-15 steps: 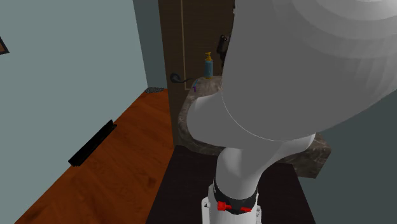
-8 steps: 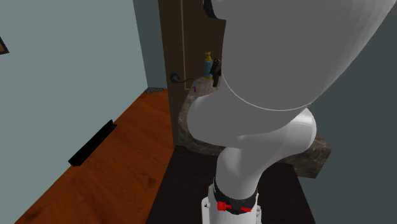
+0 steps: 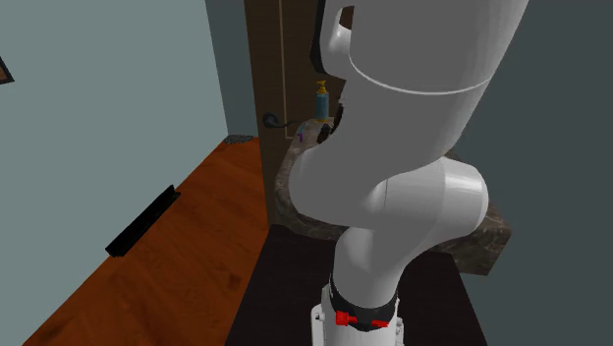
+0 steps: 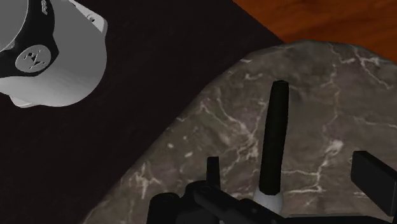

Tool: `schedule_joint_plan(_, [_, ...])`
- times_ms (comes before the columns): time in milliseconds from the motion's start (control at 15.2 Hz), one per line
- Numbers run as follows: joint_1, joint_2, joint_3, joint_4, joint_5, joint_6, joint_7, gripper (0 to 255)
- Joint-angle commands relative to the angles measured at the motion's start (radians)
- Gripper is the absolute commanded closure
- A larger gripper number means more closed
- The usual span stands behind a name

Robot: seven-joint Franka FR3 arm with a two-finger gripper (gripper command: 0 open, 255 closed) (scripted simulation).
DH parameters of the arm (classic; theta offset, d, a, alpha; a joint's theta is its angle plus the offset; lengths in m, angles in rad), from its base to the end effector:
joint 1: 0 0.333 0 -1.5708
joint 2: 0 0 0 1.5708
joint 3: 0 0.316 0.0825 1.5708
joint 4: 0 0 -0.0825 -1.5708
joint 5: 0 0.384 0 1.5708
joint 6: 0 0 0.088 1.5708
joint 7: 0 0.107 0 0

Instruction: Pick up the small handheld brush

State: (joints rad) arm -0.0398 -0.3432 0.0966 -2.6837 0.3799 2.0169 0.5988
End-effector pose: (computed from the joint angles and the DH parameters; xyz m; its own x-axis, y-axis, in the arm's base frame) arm 0.3553 0.0396 0.3227 0.6528 -0.6367 -0.4104 -0.6999 -0.7142 -0.0052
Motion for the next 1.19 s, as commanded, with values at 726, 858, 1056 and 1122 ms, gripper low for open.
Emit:
schedule_joint_plan(726, [0.016,0.193,0.015,-0.034,0.093,0.205,-0.015,255])
schedule_joint_plan(858, [0.016,0.195,0.015,-0.032,0.093,0.204,-0.015,255])
schedule_joint_plan(1056, [0.016,0.195,0.015,-0.029,0.092,0.202,-0.014,255])
schedule_joint_plan(1122, [0.017,0.196,0.016,-0.029,0.093,0.203,-0.013,255])
